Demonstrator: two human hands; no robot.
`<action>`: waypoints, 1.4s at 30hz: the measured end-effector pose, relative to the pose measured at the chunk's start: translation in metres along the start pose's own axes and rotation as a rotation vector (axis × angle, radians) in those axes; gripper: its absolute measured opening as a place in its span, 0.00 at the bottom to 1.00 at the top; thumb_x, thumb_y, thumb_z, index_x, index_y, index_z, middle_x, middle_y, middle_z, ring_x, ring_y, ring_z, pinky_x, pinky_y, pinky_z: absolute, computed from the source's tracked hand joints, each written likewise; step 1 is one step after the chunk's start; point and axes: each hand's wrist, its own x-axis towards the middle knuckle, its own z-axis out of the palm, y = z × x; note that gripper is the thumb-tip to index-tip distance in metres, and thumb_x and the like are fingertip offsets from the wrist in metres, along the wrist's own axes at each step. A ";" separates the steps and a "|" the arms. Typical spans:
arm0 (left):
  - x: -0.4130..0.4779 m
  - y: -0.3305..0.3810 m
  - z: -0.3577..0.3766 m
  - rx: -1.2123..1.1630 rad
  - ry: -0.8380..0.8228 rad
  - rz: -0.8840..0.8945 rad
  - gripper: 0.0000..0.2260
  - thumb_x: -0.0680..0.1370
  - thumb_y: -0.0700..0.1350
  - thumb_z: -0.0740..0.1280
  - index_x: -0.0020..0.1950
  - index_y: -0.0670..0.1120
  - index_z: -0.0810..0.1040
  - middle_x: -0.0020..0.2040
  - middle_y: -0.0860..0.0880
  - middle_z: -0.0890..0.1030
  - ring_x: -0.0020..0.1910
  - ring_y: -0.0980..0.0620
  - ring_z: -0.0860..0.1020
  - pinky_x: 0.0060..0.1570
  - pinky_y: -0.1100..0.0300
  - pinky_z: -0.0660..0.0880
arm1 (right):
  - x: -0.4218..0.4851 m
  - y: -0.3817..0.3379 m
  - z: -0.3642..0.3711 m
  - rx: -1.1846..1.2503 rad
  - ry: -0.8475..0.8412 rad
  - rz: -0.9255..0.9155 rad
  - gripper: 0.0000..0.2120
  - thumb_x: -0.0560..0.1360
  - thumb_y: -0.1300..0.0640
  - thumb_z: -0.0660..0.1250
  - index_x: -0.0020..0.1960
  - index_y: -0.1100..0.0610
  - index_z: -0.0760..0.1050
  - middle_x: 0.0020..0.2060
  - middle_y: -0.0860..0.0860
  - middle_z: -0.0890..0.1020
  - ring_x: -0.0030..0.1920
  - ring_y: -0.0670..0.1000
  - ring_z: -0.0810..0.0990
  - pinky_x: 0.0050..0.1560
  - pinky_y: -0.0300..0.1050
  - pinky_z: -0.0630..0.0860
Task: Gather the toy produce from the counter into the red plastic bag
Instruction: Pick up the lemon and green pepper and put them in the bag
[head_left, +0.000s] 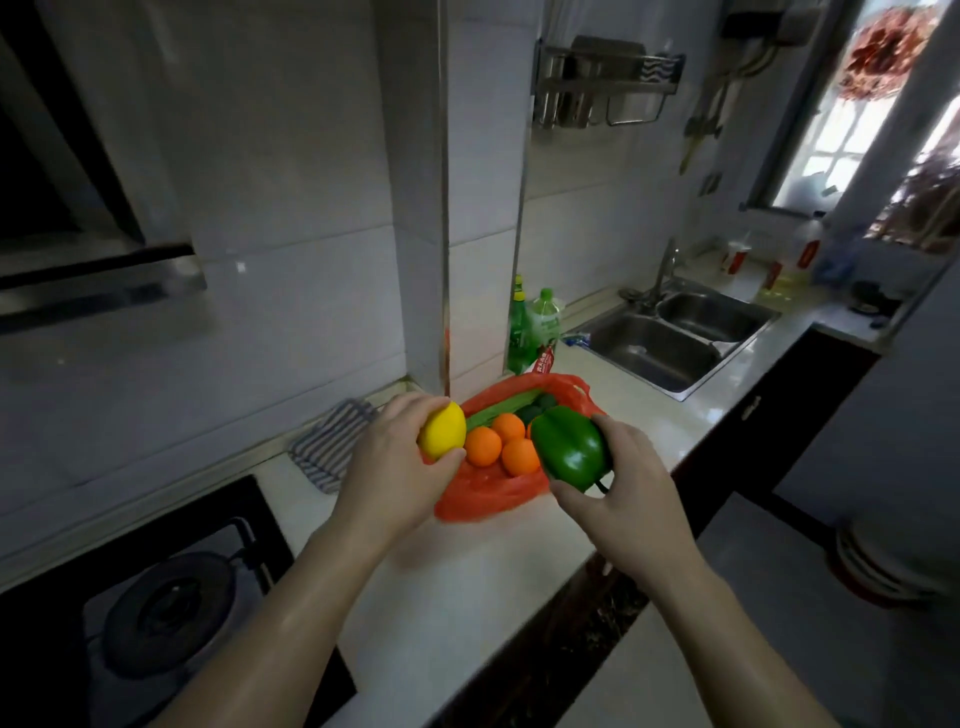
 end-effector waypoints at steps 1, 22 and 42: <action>0.005 0.002 0.008 0.006 0.006 -0.015 0.24 0.68 0.47 0.76 0.63 0.51 0.77 0.62 0.53 0.76 0.58 0.54 0.74 0.57 0.58 0.72 | 0.009 0.009 -0.001 0.002 -0.022 -0.011 0.37 0.65 0.46 0.74 0.70 0.51 0.65 0.62 0.47 0.72 0.62 0.49 0.71 0.62 0.49 0.71; 0.089 -0.066 0.089 0.086 0.033 -0.169 0.24 0.67 0.46 0.77 0.63 0.49 0.77 0.61 0.51 0.76 0.59 0.52 0.74 0.59 0.54 0.73 | 0.127 0.078 0.092 0.041 -0.317 -0.087 0.39 0.66 0.46 0.75 0.72 0.52 0.63 0.63 0.47 0.71 0.63 0.49 0.69 0.63 0.42 0.67; 0.127 -0.149 0.198 0.203 -0.137 -0.508 0.22 0.69 0.44 0.74 0.63 0.49 0.76 0.62 0.52 0.75 0.60 0.51 0.73 0.59 0.55 0.71 | 0.198 0.170 0.205 0.000 -0.813 -0.231 0.42 0.67 0.41 0.71 0.74 0.49 0.56 0.69 0.45 0.66 0.66 0.49 0.68 0.63 0.44 0.70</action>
